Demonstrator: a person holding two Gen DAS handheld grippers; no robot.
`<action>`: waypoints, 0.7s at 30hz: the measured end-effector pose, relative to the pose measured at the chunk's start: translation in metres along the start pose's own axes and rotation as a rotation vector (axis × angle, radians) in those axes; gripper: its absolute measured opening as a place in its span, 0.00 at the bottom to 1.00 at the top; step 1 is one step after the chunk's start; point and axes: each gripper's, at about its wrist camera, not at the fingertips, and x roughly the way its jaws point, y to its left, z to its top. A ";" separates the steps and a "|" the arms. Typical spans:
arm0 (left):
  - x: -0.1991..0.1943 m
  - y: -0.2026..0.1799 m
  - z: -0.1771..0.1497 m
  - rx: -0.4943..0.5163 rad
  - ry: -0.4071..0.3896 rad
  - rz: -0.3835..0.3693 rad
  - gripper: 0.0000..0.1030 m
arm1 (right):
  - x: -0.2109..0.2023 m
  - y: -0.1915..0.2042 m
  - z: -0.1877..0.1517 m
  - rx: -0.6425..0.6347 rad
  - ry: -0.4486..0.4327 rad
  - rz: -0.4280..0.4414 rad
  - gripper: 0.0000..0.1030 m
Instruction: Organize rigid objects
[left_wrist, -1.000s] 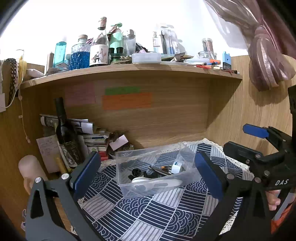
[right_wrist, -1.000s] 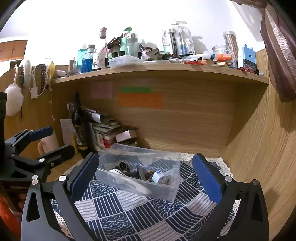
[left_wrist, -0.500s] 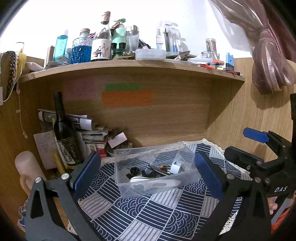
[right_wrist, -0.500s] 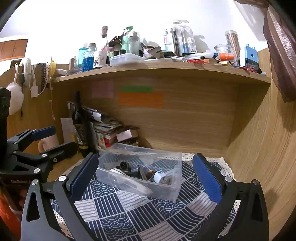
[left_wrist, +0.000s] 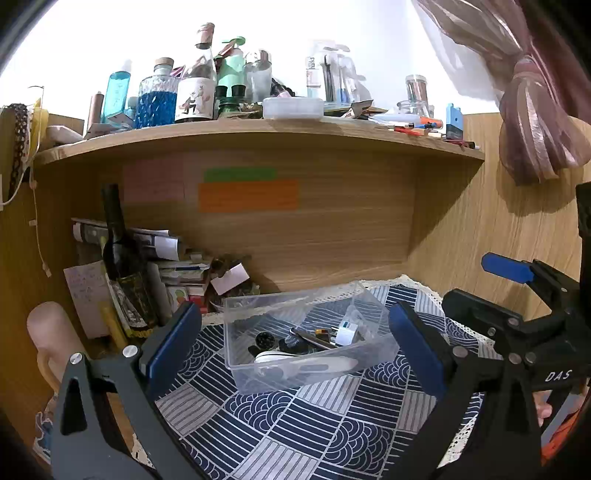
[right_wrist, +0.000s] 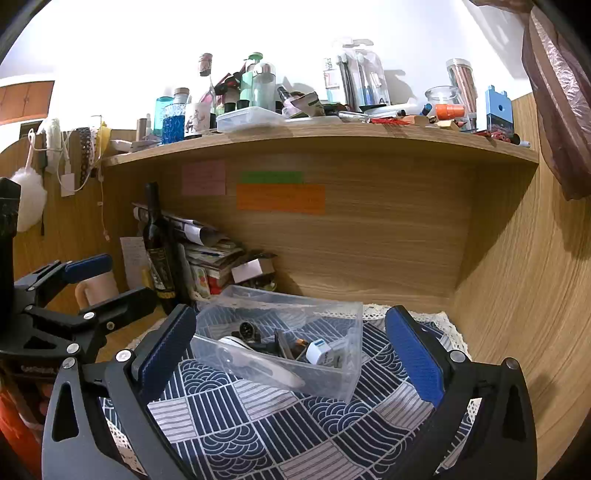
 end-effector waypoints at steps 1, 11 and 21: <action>0.000 0.000 0.000 -0.001 0.001 0.000 1.00 | 0.000 0.000 0.000 0.000 0.000 0.000 0.99; 0.004 0.002 -0.001 -0.013 0.021 -0.016 1.00 | 0.004 -0.002 0.000 0.009 0.013 -0.004 1.00; 0.010 0.005 -0.004 -0.014 0.026 -0.021 1.00 | 0.011 -0.005 -0.002 0.023 0.025 -0.003 1.00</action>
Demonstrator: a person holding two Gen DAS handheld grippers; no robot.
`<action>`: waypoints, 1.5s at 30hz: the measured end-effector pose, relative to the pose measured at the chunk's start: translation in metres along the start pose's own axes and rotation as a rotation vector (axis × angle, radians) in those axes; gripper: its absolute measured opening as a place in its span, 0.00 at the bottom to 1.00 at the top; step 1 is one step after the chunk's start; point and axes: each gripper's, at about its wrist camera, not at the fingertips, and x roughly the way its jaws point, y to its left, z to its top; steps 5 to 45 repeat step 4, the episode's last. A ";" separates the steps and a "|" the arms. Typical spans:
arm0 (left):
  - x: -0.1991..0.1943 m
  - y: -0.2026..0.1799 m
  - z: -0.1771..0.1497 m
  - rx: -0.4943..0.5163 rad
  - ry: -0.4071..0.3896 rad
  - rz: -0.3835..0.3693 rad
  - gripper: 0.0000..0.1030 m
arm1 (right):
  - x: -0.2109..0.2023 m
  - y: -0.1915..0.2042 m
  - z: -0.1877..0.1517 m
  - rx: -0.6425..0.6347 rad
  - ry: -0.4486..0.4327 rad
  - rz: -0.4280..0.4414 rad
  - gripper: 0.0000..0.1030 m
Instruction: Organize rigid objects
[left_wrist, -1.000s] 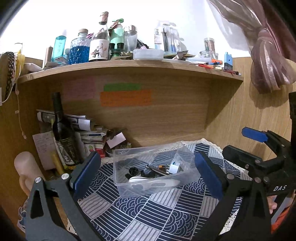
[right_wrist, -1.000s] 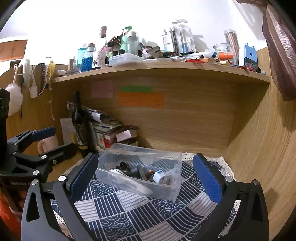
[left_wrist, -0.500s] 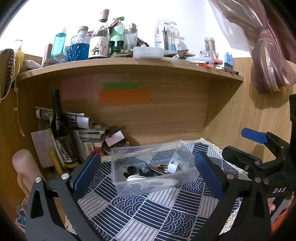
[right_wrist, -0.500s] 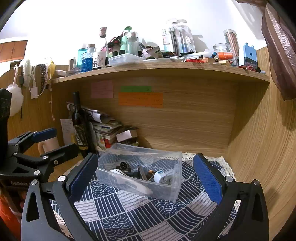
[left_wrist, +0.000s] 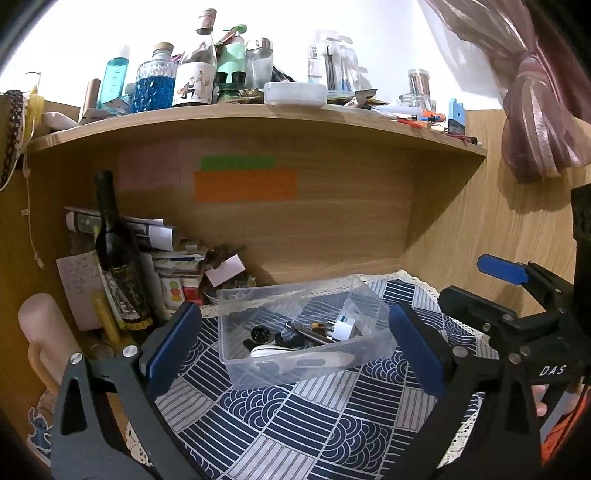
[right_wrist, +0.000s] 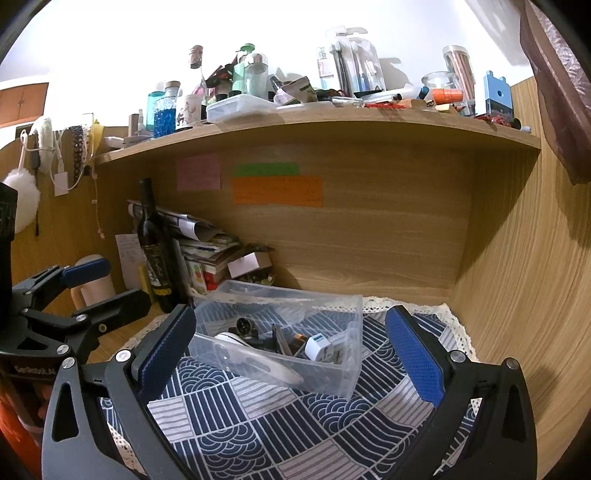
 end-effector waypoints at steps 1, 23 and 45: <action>0.000 0.000 0.000 -0.003 0.002 -0.005 1.00 | 0.000 0.000 0.000 -0.001 -0.001 0.000 1.00; 0.002 0.002 -0.001 -0.003 0.010 -0.015 1.00 | 0.002 -0.002 0.000 0.002 0.000 -0.002 1.00; 0.002 0.002 -0.001 -0.003 0.010 -0.015 1.00 | 0.002 -0.002 0.000 0.002 0.000 -0.002 1.00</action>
